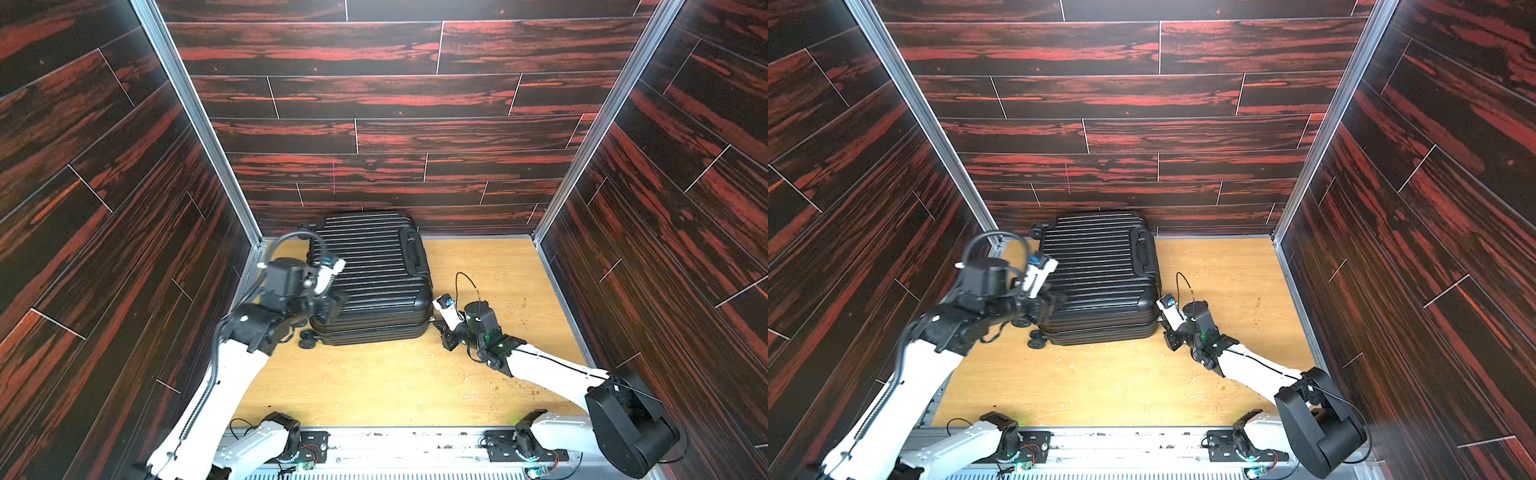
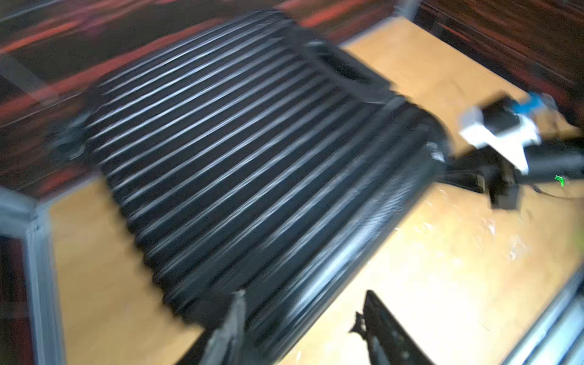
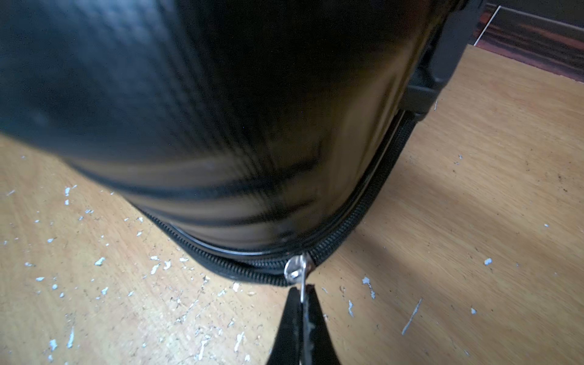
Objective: Close the suitcase zippers
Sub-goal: Adjust the suitcase at the center of the board, then zip the zipper on the suitcase.
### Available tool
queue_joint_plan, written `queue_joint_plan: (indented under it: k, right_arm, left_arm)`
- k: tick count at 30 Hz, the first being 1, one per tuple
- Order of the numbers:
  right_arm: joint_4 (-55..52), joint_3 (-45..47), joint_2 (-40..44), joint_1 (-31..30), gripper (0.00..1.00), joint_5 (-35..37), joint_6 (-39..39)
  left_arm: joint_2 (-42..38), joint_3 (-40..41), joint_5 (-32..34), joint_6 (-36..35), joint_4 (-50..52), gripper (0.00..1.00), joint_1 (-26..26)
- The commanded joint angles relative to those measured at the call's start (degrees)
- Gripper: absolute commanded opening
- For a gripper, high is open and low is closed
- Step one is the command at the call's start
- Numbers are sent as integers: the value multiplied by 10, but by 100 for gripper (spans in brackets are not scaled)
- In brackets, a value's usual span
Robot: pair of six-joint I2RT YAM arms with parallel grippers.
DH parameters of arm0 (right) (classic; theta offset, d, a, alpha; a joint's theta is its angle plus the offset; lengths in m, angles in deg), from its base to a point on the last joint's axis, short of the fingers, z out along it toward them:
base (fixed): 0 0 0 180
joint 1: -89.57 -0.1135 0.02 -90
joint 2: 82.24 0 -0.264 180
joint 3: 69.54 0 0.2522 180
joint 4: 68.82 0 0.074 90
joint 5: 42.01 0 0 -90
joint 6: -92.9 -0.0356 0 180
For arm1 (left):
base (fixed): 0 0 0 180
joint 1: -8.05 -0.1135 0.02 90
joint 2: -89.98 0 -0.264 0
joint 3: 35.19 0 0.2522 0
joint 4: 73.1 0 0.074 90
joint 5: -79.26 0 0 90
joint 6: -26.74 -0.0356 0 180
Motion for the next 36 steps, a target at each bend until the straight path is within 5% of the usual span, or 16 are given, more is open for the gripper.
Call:
queue_joint_plan:
  k: [1, 8, 20, 36]
  right_arm:
    - [30, -8, -9, -1, 0, -19, -4]
    - [29, -8, -10, 0, 0, -23, -5]
    - [32, -6, -13, 0, 0, -29, -5]
    - [20, 9, 24, 0, 0, -55, -5]
  left_arm:
    - [32, -22, -9, -116, -8, 70, 50]
    - [119, -61, -24, -201, -14, 80, 123]
    - [269, -160, 24, -270, 34, 81, 168]
    - [351, -195, 180, -234, -11, 81, 177]
